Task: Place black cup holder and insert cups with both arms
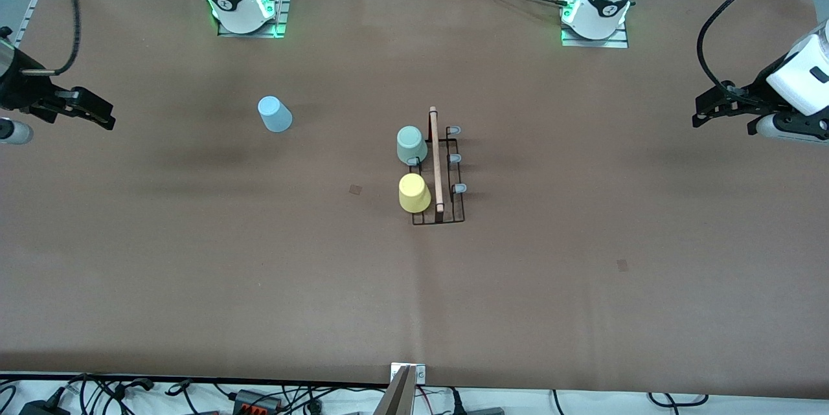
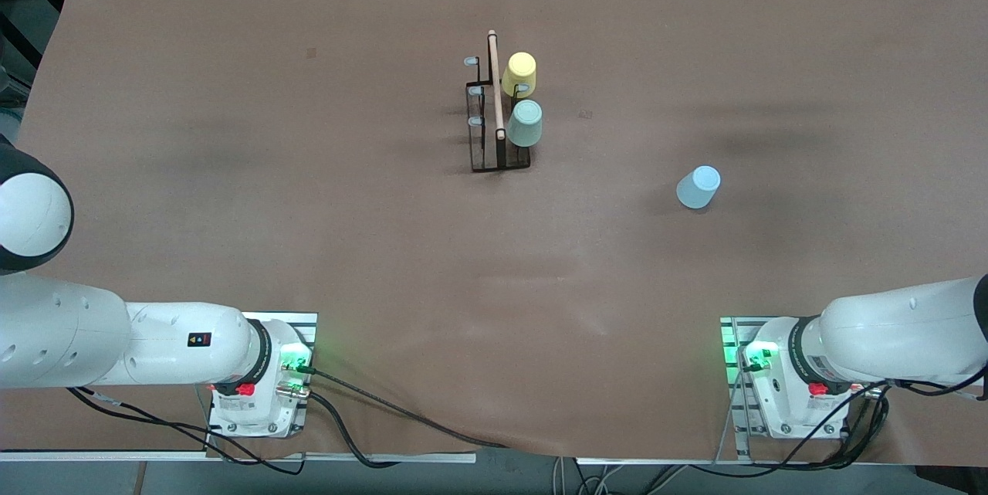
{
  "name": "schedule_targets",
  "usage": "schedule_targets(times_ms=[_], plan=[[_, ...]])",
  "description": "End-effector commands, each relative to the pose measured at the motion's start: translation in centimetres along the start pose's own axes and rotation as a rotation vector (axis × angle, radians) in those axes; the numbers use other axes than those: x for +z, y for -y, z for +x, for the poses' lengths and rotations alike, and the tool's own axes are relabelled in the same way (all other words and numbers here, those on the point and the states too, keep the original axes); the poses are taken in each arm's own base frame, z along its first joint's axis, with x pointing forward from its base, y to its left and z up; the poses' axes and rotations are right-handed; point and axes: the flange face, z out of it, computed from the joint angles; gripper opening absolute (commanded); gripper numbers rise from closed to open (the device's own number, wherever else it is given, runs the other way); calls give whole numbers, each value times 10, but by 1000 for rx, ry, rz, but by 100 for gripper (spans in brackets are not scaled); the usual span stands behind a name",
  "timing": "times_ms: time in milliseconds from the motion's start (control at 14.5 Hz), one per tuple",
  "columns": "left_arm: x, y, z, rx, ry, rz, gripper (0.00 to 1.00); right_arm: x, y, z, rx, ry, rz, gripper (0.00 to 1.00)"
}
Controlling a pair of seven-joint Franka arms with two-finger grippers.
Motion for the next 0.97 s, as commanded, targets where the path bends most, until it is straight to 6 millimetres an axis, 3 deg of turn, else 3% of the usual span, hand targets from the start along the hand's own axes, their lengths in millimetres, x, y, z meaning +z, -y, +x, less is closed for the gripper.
schedule_targets(times_ms=[0, 276, 622, 899], plan=[[-6, 2, 0, 18, 2, 7, 100, 4, -14, 0, -6, 20, 41, 100], [-6, 2, 0, 18, 2, 7, 100, -1, -11, -2, -10, 17, 39, 100], [-6, 1, 0, 19, 4, 7, 100, -4, 15, -10, -48, 21, -3, 100], [-6, 1, 0, 19, 4, 7, 100, -2, 16, -12, -42, 26, 6, 100]])
